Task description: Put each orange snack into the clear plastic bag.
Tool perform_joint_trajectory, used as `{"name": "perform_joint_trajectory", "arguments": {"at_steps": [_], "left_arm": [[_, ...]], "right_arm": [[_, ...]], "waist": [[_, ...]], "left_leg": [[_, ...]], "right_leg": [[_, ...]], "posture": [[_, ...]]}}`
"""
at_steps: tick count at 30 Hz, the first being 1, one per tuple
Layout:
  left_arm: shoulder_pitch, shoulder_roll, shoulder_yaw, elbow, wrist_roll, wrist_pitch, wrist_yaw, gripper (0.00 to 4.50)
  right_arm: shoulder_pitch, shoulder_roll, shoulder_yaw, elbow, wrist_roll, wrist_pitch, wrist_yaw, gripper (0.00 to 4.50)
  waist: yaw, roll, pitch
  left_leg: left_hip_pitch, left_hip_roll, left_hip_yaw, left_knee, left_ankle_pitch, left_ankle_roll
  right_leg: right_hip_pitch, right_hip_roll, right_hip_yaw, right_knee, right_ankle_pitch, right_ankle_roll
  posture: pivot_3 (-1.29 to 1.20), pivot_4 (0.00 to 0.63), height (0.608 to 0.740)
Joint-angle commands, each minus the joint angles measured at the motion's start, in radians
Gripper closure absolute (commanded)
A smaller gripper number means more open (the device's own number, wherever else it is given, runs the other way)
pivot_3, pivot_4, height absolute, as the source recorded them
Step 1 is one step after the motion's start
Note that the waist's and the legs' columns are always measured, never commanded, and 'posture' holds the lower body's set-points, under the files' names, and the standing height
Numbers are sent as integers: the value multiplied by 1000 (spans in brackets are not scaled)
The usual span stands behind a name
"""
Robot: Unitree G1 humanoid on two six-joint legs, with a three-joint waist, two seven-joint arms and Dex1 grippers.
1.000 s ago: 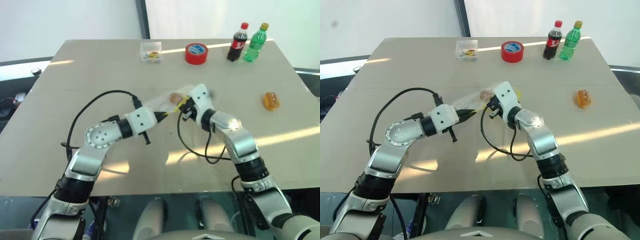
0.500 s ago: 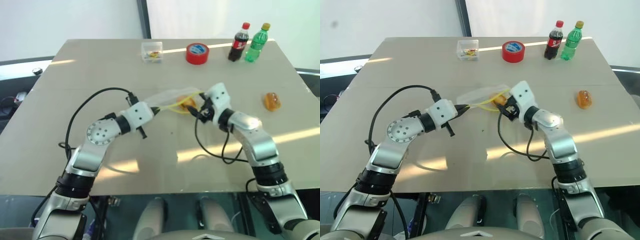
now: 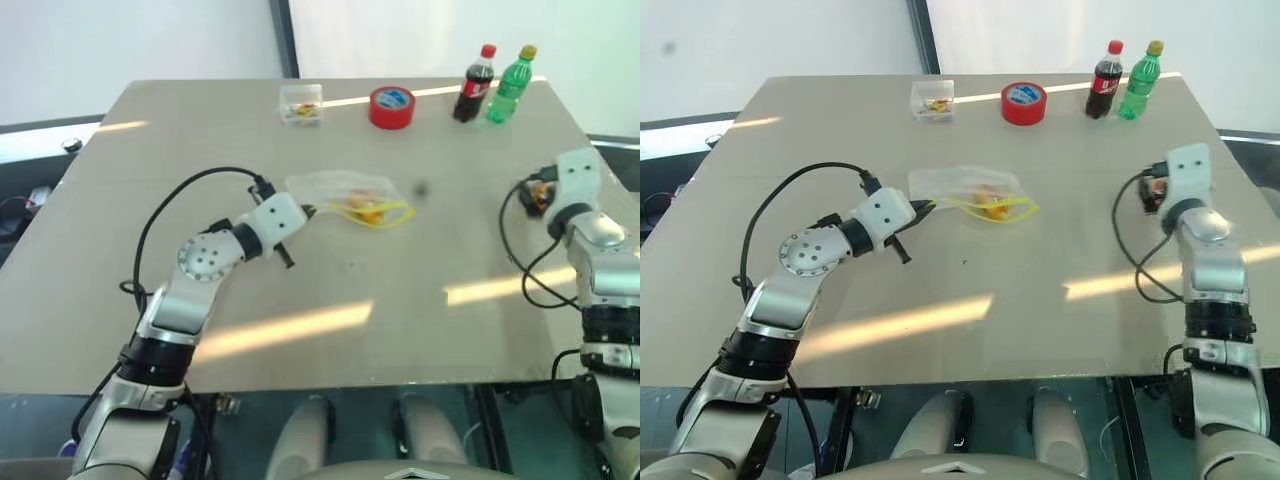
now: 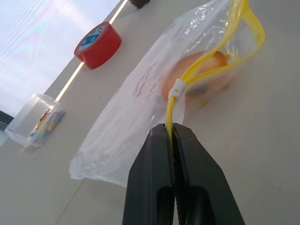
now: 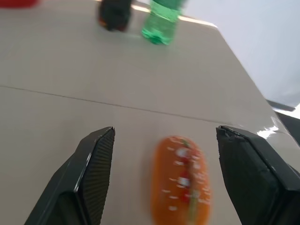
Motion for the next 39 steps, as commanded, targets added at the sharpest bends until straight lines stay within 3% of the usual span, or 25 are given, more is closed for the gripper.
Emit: {"name": "perform_joint_trajectory", "arguments": {"at_steps": [1,6,14,17,20,22,24,28,31,35,39], "left_arm": [[-12,6,20,-26,2,-2,6,4500],[-1,9,23,-39,2,8,9,4500],[18,9,27,-89,0,40,14,4500],[15,7,25,-89,1,42,15,4500],[10,3,21,-80,2,37,16,4500],[8,3,20,-73,2,33,16,4500],[7,2,19,-70,3,32,16,4500],[0,-6,21,-58,0,29,21,4500],[-5,-11,23,-49,-3,30,25,4500],[-9,-18,23,-48,-5,38,29,4500],[-10,-19,24,-49,-8,34,26,4500]], "right_arm": [[-87,-17,-34,176,16,-104,-13,975],[-168,-25,-60,402,53,-170,1,975],[-172,-32,-45,480,71,-190,59,975],[-171,-36,-35,488,59,-221,57,1865],[-163,-35,-33,464,63,-247,67,3445],[-148,-34,-28,425,68,-263,95,4236],[-126,-31,-33,368,82,-260,119,4481],[17,-17,-5,23,164,-152,268,4481],[212,-7,106,-442,294,34,380,4481],[326,52,179,-805,389,255,315,4481],[356,119,264,-962,403,372,250,4481]], "waist": [[-3,0,0],[0,0,0],[2,0,0],[1,0,0],[0,0,0],[0,0,0],[1,0,0],[2,0,0],[5,0,0],[1,1,0],[7,0,0]], "left_leg": [[0,0,1,0,0,0],[0,1,3,1,0,0],[0,1,2,1,-1,1],[0,1,2,1,-1,1],[0,1,2,1,-1,1],[0,1,3,1,-1,1],[0,1,2,1,-1,1],[0,2,2,1,-1,1],[0,2,2,1,-1,1],[-2,4,-1,1,-1,1],[-1,3,-3,3,-1,1]], "right_leg": [[0,0,1,0,0,0],[0,0,3,0,0,0],[0,-1,3,0,0,0],[0,-1,3,0,0,0],[0,0,3,0,0,0],[0,0,3,0,0,0],[0,0,3,0,0,0],[0,0,3,0,0,0],[0,0,2,0,0,0],[-1,0,1,1,0,0],[1,0,-2,1,0,0]], "posture": [[0,150,740],[0,150,740],[0,150,740],[0,150,740],[0,150,740],[0,150,740],[0,150,740],[0,150,740],[0,150,740],[0,150,740],[0,150,740]]}}
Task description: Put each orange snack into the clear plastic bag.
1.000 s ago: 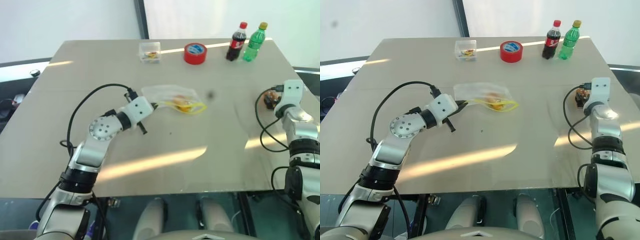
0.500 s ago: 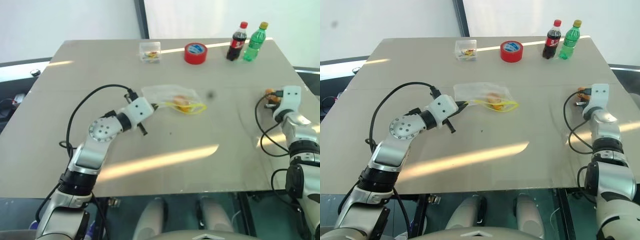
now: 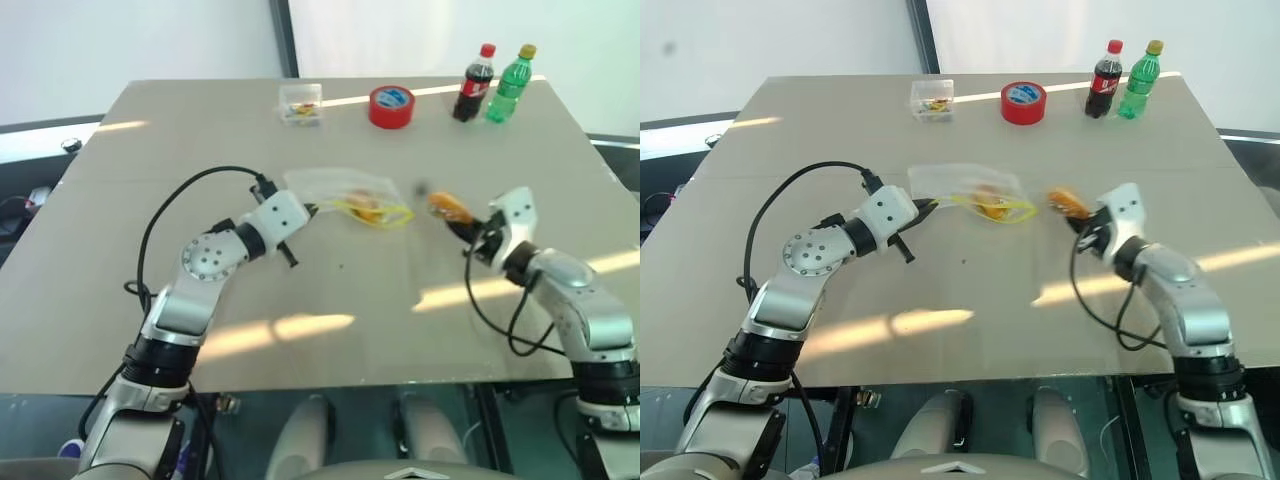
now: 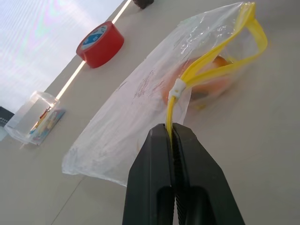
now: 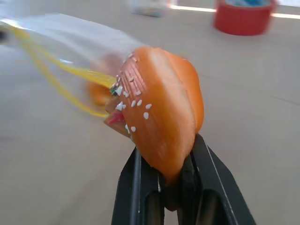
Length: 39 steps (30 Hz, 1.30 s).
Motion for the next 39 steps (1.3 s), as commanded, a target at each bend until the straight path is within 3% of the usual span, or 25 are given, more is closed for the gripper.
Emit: {"name": "perform_joint_trajectory", "arguments": {"at_steps": [1,10,21,27,39], "left_arm": [[-13,1,23,-22,-8,-10,6,4500],[-7,7,21,-73,-22,6,-16,4500],[51,25,37,-164,-87,21,-79,4500],[19,24,62,-135,-79,54,-51,4500],[51,32,63,-168,-92,34,-64,4500]], "right_arm": [[-1,45,41,-119,18,87,-64,4481],[-76,143,133,24,-71,80,-113,4481],[-175,211,122,190,-138,41,-131,4481],[-136,145,154,143,-178,50,-90,4481],[-141,120,217,169,-302,-7,-93,4481]], "waist": [[3,0,0],[2,0,0],[-3,0,0],[2,0,0],[-2,0,0]], "left_leg": [[0,0,-1,0,0,0],[-1,-1,-1,0,0,0],[0,-1,-1,-1,0,0],[-1,-2,-1,0,0,0],[0,-2,-1,-1,0,0]], "right_leg": [[0,0,-1,0,0,0],[0,0,-1,-1,0,0],[-1,0,-1,-1,0,0],[0,-1,-1,-1,0,0],[-1,-1,-1,-1,0,0]], "posture": [[0,150,740],[0,150,740],[0,150,740],[0,150,740],[0,150,740]]}}
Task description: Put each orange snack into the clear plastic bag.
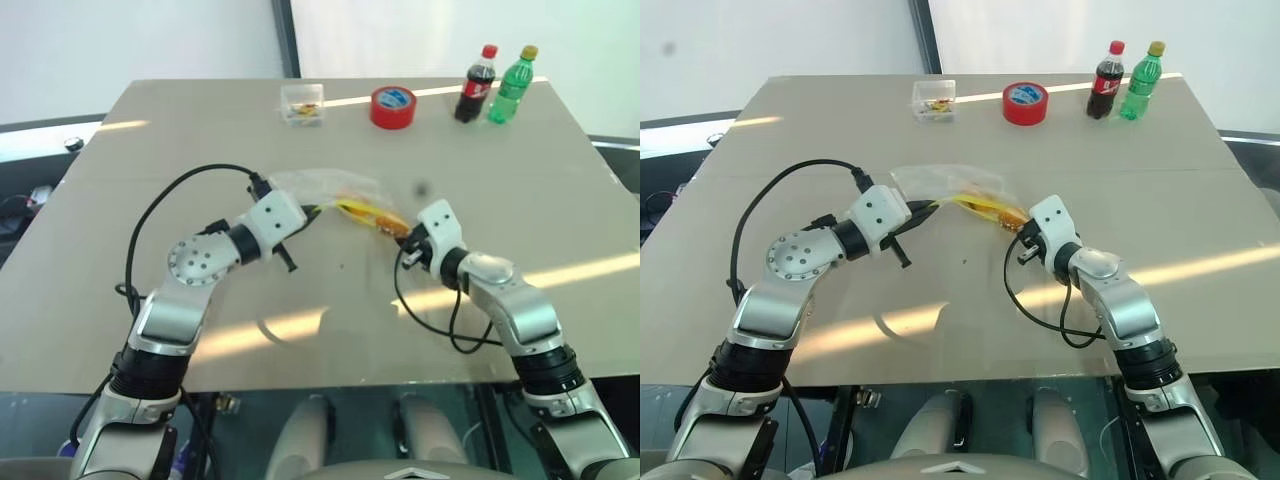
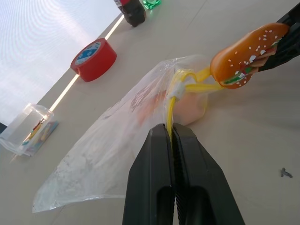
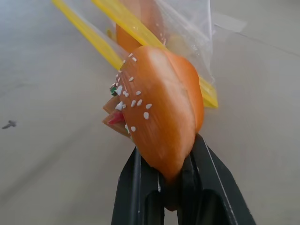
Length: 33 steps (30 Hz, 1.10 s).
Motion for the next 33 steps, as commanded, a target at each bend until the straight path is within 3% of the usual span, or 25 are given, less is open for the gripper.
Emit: {"name": "perform_joint_trajectory", "arguments": {"at_steps": [1,4,10,15,26,31,33], "left_arm": [[18,12,20,-52,-15,-25,-9,4500],[50,18,9,-70,-13,-50,-21,4500],[106,45,-14,-87,-12,-102,-76,4500],[121,48,-17,-78,-7,-108,-84,4500],[102,11,-6,-88,-20,-79,-55,4500],[125,10,-16,-106,-18,-89,-60,4500],[132,12,-16,-110,-20,-89,-63,4500]], "right_arm": [[-26,8,-1,-16,-22,-39,-2,4481],[-44,44,-17,6,-16,-42,-12,4481],[-77,214,-165,41,125,35,-61,4481],[-78,267,-193,6,209,88,-48,4481],[-11,104,32,-31,93,20,71,4481],[-32,109,41,21,43,-70,63,4481],[-49,161,-17,31,93,-60,45,4481]], "waist": [[0,0,0],[-3,0,0],[0,0,0],[3,0,0],[-1,1,0],[-2,1,0],[-1,1,0]], "left_leg": [[0,0,0,0,0,0],[0,0,0,0,0,0],[0,1,0,0,0,0],[0,0,0,0,0,0],[0,0,0,0,0,0],[0,1,0,0,0,0],[0,1,0,0,0,0]], "right_leg": [[0,0,0,0,0,0],[0,0,0,0,0,0],[0,0,0,0,0,0],[0,0,0,0,0,0],[0,0,0,0,0,0],[0,0,0,0,0,0],[0,0,0,0,0,0]], "posture": [[0,150,740],[0,150,740],[0,150,740],[0,150,740],[0,150,740],[0,150,740],[0,150,740]]}}
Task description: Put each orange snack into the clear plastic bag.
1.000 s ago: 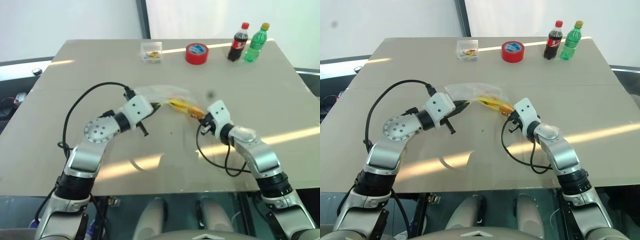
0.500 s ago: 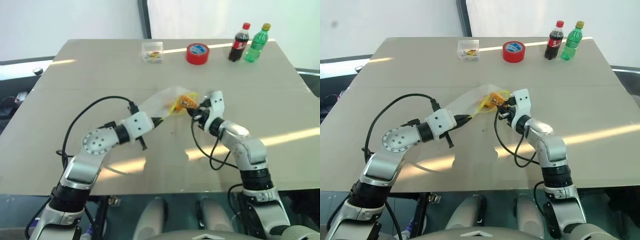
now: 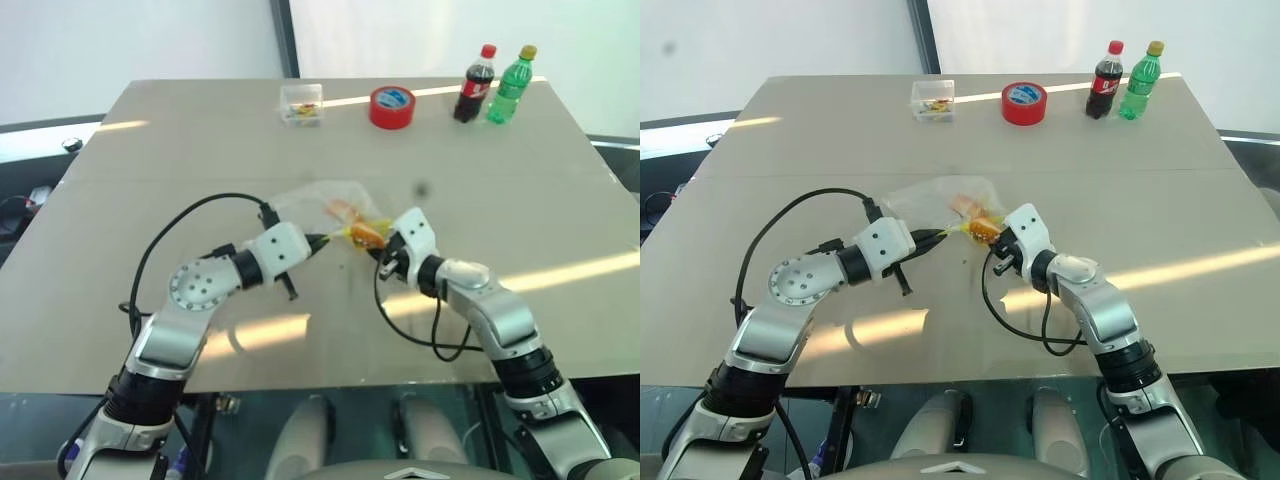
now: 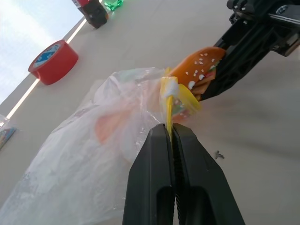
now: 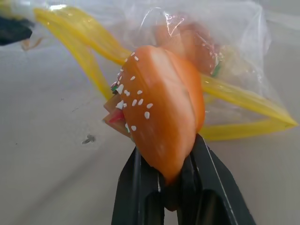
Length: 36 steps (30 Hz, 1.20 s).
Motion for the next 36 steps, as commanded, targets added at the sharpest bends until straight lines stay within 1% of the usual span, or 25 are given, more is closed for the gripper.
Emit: {"name": "perform_joint_trajectory", "arguments": {"at_steps": [1,4,8,14,17,18,20,24,28,32,36], "left_arm": [[9,1,6,-56,-16,-15,0,4500],[21,8,4,-58,-14,-34,-8,4500],[26,7,4,-62,-17,-47,-8,4500],[42,8,-1,-55,-13,-87,-16,4500],[23,-15,8,-51,-28,-69,3,4500],[16,-21,10,-51,-32,-65,7,4500],[9,-27,13,-48,-32,-60,14,4500],[7,-34,24,-53,-45,-39,21,4500],[23,-26,11,-57,-31,-62,17,4500],[33,-19,3,-63,-28,-85,5,4500],[52,-10,0,-68,-26,-107,-4,4500]], "right_arm": [[-44,68,-77,-10,62,-20,-19,4481],[-50,125,-140,0,135,35,-21,4481],[-43,165,-184,0,193,85,-33,4481],[-38,173,-178,2,198,98,-36,4481],[-20,67,-23,6,60,9,28,4481],[-13,46,5,10,37,-17,42,4481],[0,35,10,16,37,-42,52,4481],[13,-30,60,39,-64,-187,75,4481],[-2,10,13,63,-24,-186,68,4481],[-40,130,-120,78,112,-77,9,4481],[-87,223,-235,108,191,-40,-74,4481]], "waist": [[0,0,0],[1,0,0],[4,0,0],[1,0,0],[0,0,0],[2,0,0],[3,0,0],[0,0,0],[0,0,0],[0,0,0],[1,0,0]], "left_leg": [[0,0,0,0,0,0],[0,0,0,0,0,0],[0,0,0,0,0,0],[0,0,0,0,0,0],[0,0,0,-1,0,0],[0,0,0,0,0,0],[0,0,0,0,0,0],[0,0,0,0,0,0],[0,0,0,0,0,0],[1,1,0,0,0,0],[1,0,0,0,0,0]], "right_leg": [[0,0,0,0,0,0],[0,0,0,0,0,0],[0,-1,0,0,0,0],[0,0,0,0,0,0],[0,0,0,0,0,0],[0,0,0,0,0,0],[0,-1,0,0,0,0],[0,0,0,0,0,0],[0,0,0,0,0,0],[0,0,0,0,0,0],[0,0,0,0,0,0]], "posture": [[0,150,740],[0,150,740],[0,150,740],[0,150,740],[0,150,740],[0,150,740],[0,150,740],[0,150,740],[0,150,740],[0,150,740],[0,150,740]]}}
